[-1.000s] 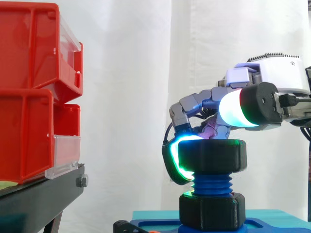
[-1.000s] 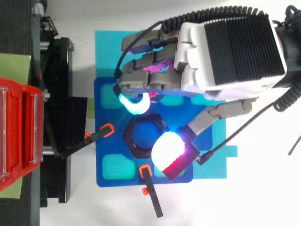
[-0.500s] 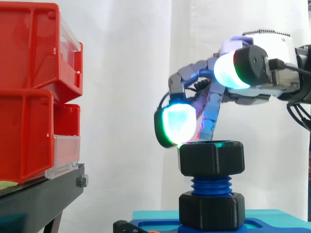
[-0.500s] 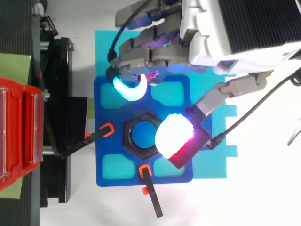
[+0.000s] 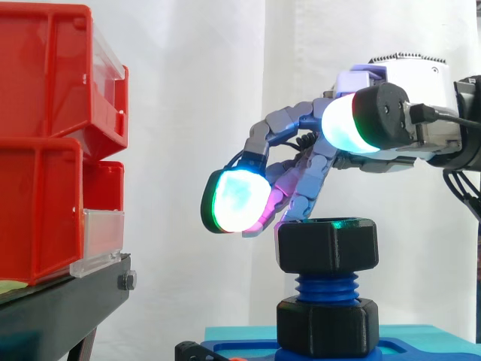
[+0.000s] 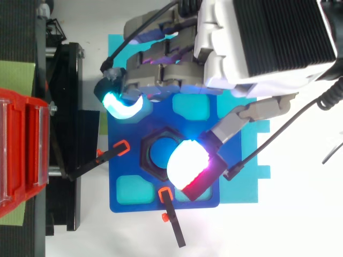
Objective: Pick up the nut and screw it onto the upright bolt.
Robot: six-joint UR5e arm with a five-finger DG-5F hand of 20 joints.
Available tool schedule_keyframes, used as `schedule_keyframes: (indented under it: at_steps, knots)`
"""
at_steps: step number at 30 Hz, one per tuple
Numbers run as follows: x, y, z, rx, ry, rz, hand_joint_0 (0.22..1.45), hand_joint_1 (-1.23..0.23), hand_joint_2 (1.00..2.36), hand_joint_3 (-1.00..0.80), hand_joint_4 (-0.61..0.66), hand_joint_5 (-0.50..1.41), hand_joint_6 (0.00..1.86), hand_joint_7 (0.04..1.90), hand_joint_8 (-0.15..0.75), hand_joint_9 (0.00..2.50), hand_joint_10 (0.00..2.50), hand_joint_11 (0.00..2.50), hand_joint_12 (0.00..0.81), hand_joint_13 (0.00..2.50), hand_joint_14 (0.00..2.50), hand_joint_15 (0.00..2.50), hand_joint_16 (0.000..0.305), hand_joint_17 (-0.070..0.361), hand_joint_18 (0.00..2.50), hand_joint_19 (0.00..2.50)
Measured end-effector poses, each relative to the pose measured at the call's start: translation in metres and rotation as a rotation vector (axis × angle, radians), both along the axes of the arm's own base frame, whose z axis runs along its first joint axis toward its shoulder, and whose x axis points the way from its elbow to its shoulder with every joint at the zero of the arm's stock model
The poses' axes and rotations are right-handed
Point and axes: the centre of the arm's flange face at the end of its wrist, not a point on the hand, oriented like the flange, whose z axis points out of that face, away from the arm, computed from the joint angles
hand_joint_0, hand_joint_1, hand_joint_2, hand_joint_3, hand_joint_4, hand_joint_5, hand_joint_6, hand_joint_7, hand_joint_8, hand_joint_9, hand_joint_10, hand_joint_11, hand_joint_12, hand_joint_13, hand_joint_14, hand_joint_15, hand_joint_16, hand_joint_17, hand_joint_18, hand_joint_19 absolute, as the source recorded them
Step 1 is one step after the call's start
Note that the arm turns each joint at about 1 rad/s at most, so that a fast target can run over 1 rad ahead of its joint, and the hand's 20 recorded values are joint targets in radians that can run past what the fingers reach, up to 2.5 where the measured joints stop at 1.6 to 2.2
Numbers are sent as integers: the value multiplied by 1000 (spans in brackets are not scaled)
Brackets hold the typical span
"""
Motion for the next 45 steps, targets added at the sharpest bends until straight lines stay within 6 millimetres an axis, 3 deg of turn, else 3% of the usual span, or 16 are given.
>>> schedule_keyframes:
  at_steps: [9, 19, 33, 40, 45]
  knots:
    - [-1, 24, -10, 1, 39, 6, 520, -211, 1000, -500, 231, -101, 503, 774, 269, 1024, 0, 0, 242, 724, 0, 0, 24, 53, 436, 0]
    - [-5, 33, -24, 1, 55, 9, 527, -220, 1000, -500, 242, -98, 503, 797, 274, 1022, 0, 0, 229, 735, 0, 0, 20, 45, 426, 0]
    - [-6, 27, -24, 1, 54, 2, 537, -233, 1000, -500, 259, -52, 505, 1139, 286, 1056, 0, 0, 219, 761, 0, 0, 17, 37, 426, 0]
    - [-7, 19, -24, 1, 54, 0, 541, -240, 1000, -500, 220, -6, 503, 1334, 295, 1090, 0, 0, 213, 788, 0, 0, 16, 35, 439, 0]
    - [-8, 12, -23, 0, 51, 7, 547, -264, 1000, -500, 150, 52, 501, 1401, 294, 1251, 0, 29, 188, 902, 0, 0, 13, 29, 522, 0]
